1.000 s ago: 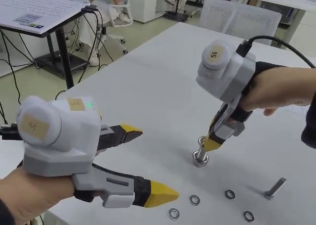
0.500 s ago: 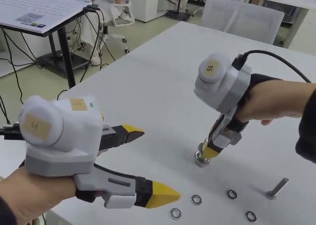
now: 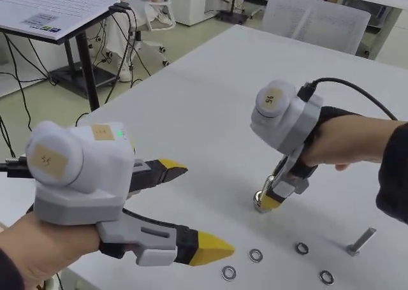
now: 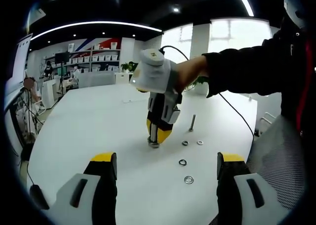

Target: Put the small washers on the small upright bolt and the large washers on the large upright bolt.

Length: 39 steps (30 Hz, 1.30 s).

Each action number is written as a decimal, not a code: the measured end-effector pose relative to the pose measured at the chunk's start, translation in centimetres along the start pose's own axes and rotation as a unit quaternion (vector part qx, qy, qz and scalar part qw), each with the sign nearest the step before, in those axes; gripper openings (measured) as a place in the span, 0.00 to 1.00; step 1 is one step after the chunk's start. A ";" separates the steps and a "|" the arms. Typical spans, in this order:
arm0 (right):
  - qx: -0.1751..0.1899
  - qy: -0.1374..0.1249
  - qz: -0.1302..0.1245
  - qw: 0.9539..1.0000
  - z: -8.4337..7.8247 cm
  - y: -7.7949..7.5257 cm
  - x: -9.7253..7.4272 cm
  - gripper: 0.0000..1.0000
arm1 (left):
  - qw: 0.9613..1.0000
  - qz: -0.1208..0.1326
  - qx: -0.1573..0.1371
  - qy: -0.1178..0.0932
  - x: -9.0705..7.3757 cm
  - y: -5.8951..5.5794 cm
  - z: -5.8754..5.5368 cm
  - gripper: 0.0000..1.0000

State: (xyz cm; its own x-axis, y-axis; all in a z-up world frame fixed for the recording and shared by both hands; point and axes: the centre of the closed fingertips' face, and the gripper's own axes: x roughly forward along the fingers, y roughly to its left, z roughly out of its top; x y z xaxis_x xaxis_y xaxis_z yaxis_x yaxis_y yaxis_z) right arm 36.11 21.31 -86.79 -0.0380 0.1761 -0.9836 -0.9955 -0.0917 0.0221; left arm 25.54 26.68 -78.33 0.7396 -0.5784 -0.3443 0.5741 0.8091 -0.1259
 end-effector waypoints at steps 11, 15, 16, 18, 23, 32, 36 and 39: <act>-0.003 -0.007 0.002 1.000 0.2 0.0 0.0 0.25 | 1.000 -0.001 0.000 0.001 0.1 -0.1 0.0 0.83; -0.008 -0.007 0.001 1.000 0.2 0.1 0.1 0.26 | 1.000 -0.002 0.001 0.002 0.0 -0.1 -0.1 0.83; -0.008 -0.009 0.002 1.000 0.2 0.1 0.1 0.27 | 1.000 -0.002 0.000 0.002 0.0 -0.1 0.0 0.83; -0.007 -0.011 0.003 1.000 0.2 -0.2 0.0 0.29 | 1.000 -0.002 0.000 0.002 0.0 -0.1 -0.1 0.83; -0.008 -0.014 -0.004 1.000 0.0 -0.2 -0.3 0.33 | 1.000 -0.003 0.001 0.003 0.1 -0.1 -0.1 0.83; -0.005 -0.012 -0.013 1.000 -0.9 -0.9 -0.7 0.34 | 1.000 -0.009 0.003 0.006 0.4 -0.2 0.0 0.82; -0.002 -0.014 -0.017 1.000 -1.3 -1.0 -1.2 0.34 | 1.000 -0.012 0.006 0.008 0.5 -0.3 0.0 0.82; 0.002 -0.015 -0.020 1.000 -1.6 -1.0 -1.4 0.34 | 1.000 -0.015 0.007 0.010 0.6 -0.3 0.0 0.82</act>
State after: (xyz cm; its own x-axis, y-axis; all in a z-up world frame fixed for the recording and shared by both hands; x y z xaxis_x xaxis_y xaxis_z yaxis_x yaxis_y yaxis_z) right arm 37.29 19.54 -85.71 -0.0010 0.2086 -0.9780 -0.9967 -0.0796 -0.0159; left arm 25.83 26.04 -78.47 0.7148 -0.6004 -0.3586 0.6014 0.7895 -0.1230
